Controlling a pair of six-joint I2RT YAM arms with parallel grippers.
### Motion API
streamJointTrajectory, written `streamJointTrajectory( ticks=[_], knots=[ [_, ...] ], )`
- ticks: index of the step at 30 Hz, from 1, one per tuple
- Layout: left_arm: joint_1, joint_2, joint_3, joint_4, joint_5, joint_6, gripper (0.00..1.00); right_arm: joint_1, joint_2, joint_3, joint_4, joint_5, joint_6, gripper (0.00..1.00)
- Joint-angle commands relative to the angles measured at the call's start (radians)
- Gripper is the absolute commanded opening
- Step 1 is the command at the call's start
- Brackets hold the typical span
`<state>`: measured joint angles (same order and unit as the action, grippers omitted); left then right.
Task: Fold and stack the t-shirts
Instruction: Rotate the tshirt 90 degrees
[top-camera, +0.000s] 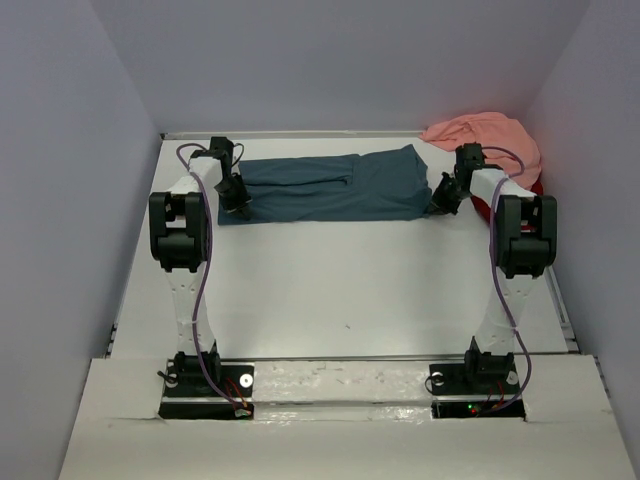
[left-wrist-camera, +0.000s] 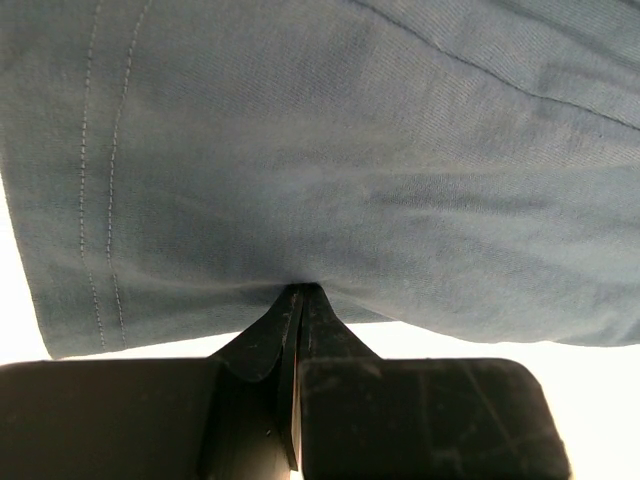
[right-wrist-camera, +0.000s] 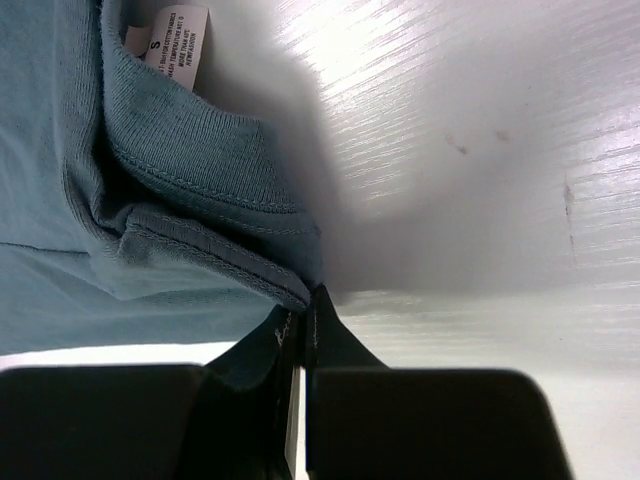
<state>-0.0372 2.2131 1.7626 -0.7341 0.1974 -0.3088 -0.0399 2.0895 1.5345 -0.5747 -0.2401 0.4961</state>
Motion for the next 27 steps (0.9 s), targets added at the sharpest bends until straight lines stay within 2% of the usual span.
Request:
streamJointTrajectory(
  ticks=[1, 7, 16, 22, 24, 27],
  knots=[
    [0.005, 0.019, -0.003, -0.027, -0.046, -0.006, 0.07, -0.006, -0.005, 0.027, 0.029, 0.013, -0.008, 0.00],
    [0.003, 0.030, 0.014, -0.034, -0.044, -0.007, 0.07, -0.006, -0.011, 0.056, -0.010, 0.062, -0.065, 0.05],
    [0.005, 0.033, 0.011, -0.036, -0.047, 0.000, 0.07, -0.015, 0.076, 0.254, -0.174, 0.195, -0.244, 0.10],
    [0.003, 0.031, 0.008, -0.039, -0.039, 0.000, 0.07, -0.025, 0.150, 0.374, -0.226, 0.168, -0.251, 0.12],
    [0.003, 0.026, 0.008, -0.042, -0.039, 0.004, 0.07, -0.025, 0.200, 0.443, -0.266, 0.145, -0.240, 0.17],
    [0.003, 0.022, 0.006, -0.044, -0.038, 0.005, 0.07, -0.025, 0.247, 0.501, -0.297, 0.143, -0.214, 0.42]
  ],
)
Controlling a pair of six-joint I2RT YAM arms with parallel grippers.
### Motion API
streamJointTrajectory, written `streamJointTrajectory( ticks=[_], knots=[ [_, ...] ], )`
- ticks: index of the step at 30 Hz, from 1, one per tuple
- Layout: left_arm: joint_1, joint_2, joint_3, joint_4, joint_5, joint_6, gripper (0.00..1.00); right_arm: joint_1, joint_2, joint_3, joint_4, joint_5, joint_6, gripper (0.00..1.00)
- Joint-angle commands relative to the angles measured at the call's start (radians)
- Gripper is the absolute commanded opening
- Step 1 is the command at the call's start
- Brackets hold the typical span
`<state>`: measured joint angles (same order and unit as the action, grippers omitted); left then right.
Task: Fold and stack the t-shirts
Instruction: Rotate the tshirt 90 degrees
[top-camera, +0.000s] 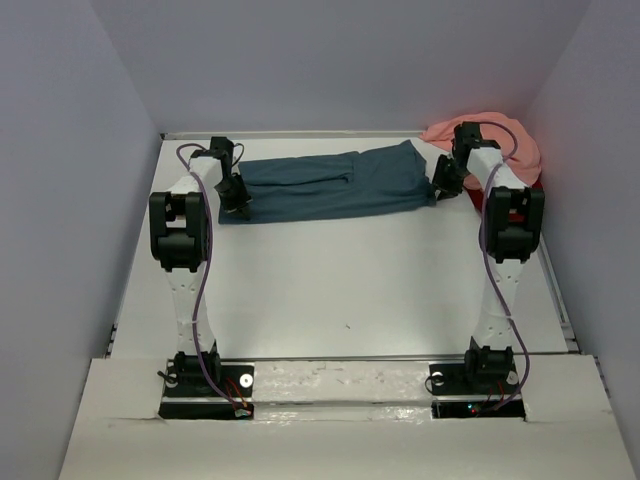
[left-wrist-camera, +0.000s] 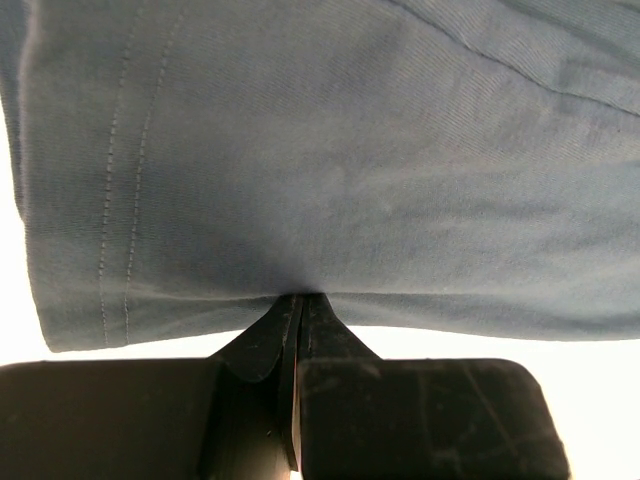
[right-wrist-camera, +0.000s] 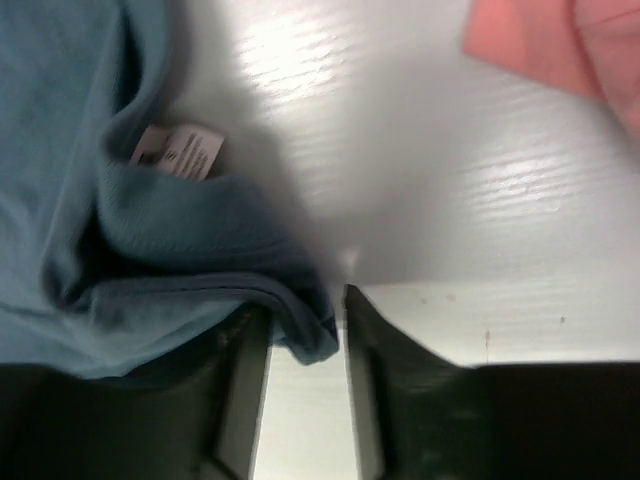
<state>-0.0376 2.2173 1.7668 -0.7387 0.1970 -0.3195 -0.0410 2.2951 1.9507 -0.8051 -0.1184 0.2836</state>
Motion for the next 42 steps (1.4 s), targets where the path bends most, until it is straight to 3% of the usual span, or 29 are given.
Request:
streamJointTrajectory(
  ticks=[1, 5, 17, 22, 26, 28, 30, 31, 42],
  knots=[
    [0.004, 0.016, 0.002, -0.039, -0.037, 0.017, 0.07, -0.023, 0.046, 0.094, -0.068, 0.023, 0.002, 0.48],
    [0.005, 0.005, -0.009, -0.037, -0.028, 0.016, 0.06, -0.023, 0.046, 0.114, -0.080, 0.031, 0.003, 0.65],
    [-0.007, -0.057, 0.048, -0.042, 0.125, -0.004, 0.07, -0.023, -0.066, 0.113, -0.086, -0.026, 0.022, 0.66],
    [-0.033, -0.129, 0.144, -0.053, 0.105, -0.015, 0.12, -0.023, -0.140, 0.044, -0.046, -0.108, 0.045, 0.65],
    [-0.036, -0.162, 0.134, -0.045, 0.094, -0.010, 0.15, -0.023, -0.194, 0.005, -0.032, -0.110, 0.057, 0.64],
    [-0.036, -0.169, 0.123, -0.038, 0.093, -0.009, 0.17, -0.023, -0.204, -0.004, -0.029, -0.139, 0.061, 0.59],
    [-0.036, -0.173, 0.108, -0.024, 0.068, -0.003, 0.19, -0.023, -0.210, -0.015, -0.025, -0.170, 0.075, 0.23],
    [-0.036, -0.169, 0.111, -0.012, 0.047, -0.001, 0.20, -0.023, -0.210, -0.030, -0.022, -0.200, 0.083, 0.00],
    [-0.031, 0.014, 0.232, -0.001, -0.014, 0.016, 0.19, 0.015, -0.157, -0.104, 0.072, -0.265, 0.173, 0.00]
  ],
)
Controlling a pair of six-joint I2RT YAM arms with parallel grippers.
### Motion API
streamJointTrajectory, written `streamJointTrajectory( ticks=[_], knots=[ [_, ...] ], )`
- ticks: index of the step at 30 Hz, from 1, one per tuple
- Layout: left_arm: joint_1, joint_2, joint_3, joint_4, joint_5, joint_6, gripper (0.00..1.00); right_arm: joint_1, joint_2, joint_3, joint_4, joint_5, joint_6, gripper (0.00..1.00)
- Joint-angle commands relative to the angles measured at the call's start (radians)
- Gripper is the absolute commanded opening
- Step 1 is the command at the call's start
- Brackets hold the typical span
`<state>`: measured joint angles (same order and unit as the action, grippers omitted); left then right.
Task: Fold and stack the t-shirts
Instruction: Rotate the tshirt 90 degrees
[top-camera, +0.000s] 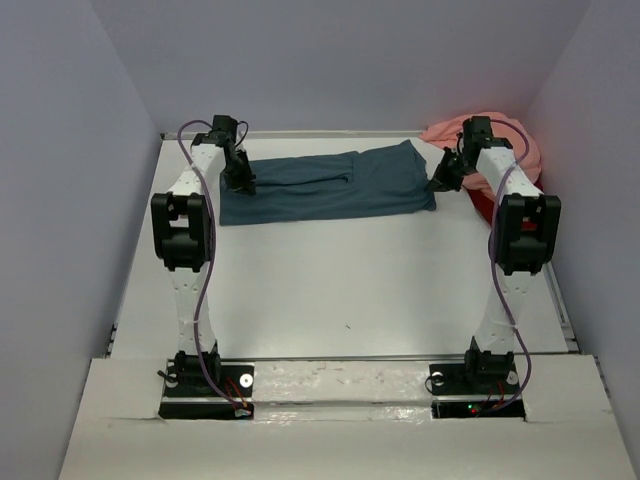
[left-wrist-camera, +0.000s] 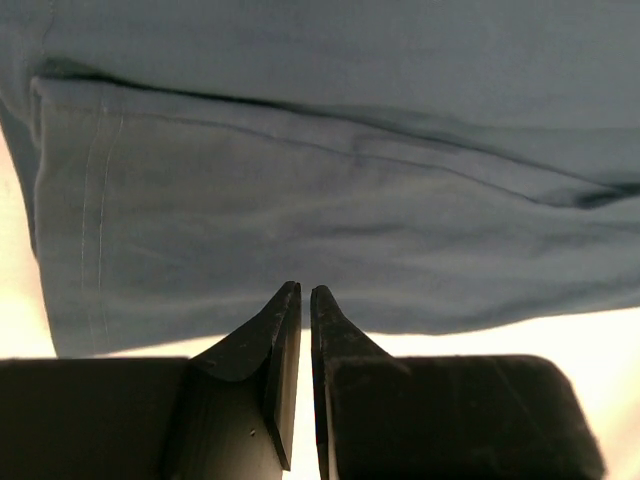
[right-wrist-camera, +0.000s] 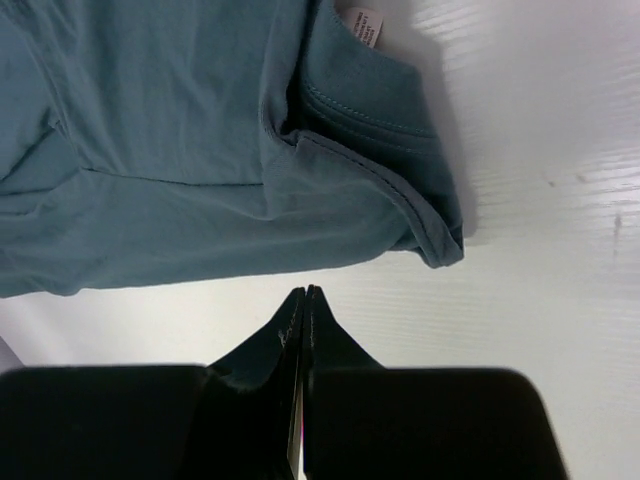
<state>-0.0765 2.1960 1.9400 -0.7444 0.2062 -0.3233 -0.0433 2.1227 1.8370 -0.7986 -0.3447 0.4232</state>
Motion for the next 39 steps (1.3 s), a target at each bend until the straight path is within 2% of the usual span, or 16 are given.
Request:
streamJointTrajectory(
  ticks=[1, 9, 21, 30, 39],
  knots=[
    [0.009, 0.047, 0.071, 0.010, -0.025, 0.021, 0.19, 0.017, 0.029, 0.011, 0.070, -0.040, 0.035, 0.00],
    [0.035, 0.159, 0.200, -0.033, -0.057, 0.026, 0.19, 0.026, 0.074, 0.007, 0.085, -0.037, 0.066, 0.00],
    [0.038, 0.183, 0.194, -0.055, -0.109, 0.027, 0.19, 0.036, 0.200, 0.083, 0.099, 0.004, 0.088, 0.00],
    [0.037, 0.211, 0.128, -0.085, -0.172, 0.023, 0.19, 0.036, 0.286, 0.218, 0.053, 0.023, 0.081, 0.00],
    [0.012, 0.140, -0.048, -0.072, -0.185, 0.018, 0.19, 0.036, 0.398, 0.425, -0.005, 0.013, 0.071, 0.00]
  ],
)
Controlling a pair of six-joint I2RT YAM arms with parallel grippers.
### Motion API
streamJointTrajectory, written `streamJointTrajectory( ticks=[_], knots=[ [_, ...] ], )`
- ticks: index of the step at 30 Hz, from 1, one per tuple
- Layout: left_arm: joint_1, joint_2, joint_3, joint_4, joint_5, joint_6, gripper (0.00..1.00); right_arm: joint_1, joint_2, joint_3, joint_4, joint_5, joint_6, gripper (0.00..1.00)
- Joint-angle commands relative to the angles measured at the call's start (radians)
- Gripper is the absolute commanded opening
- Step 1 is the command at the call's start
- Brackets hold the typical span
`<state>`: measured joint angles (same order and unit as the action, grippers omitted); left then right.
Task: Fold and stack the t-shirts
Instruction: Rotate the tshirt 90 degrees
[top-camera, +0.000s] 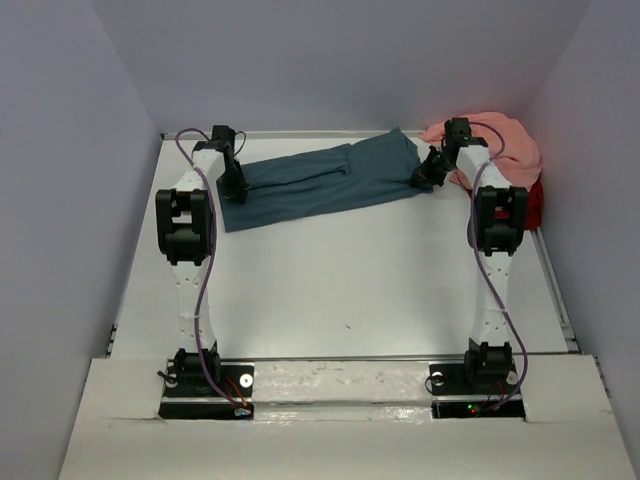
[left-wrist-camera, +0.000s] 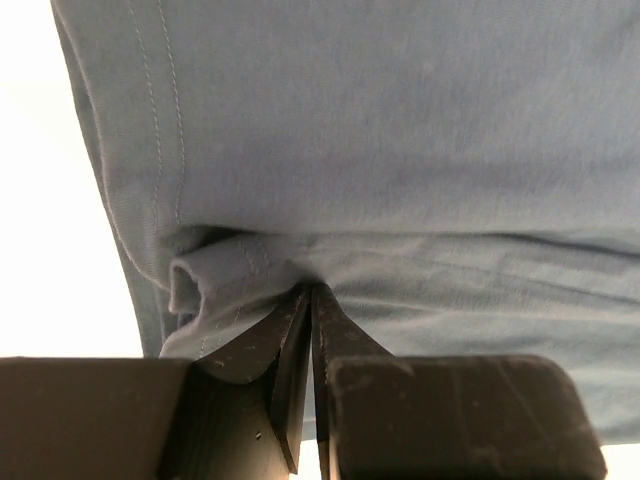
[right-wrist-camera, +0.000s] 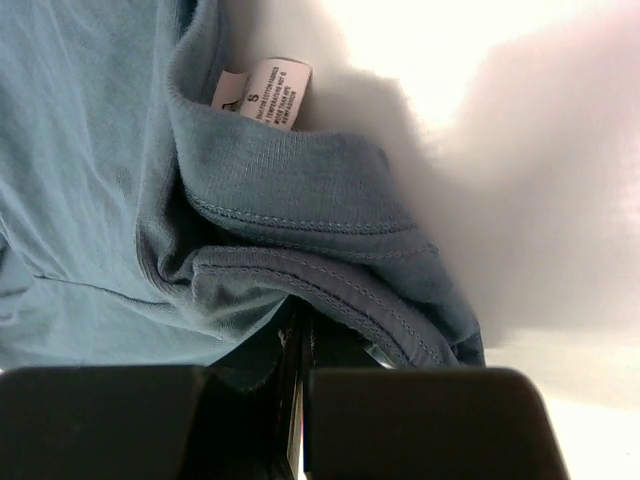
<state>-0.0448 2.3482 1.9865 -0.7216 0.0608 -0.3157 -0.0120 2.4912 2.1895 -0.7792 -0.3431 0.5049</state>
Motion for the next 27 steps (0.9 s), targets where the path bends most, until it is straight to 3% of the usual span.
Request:
streamJointTrajectory(
  ticks=[1, 11, 27],
  knots=[
    [-0.036, -0.036, -0.116, -0.090, -0.041, 0.009, 0.19, 0.004, 0.047, 0.099, -0.028, 0.009, -0.009, 0.00],
    [-0.193, -0.176, -0.360, -0.070, 0.002, -0.036, 0.19, 0.004, 0.150, 0.240, -0.028, -0.030, -0.022, 0.00],
    [-0.443, -0.421, -0.663, -0.125, 0.065, -0.082, 0.19, 0.004, 0.184, 0.283, 0.053, -0.112, -0.011, 0.00]
  ],
)
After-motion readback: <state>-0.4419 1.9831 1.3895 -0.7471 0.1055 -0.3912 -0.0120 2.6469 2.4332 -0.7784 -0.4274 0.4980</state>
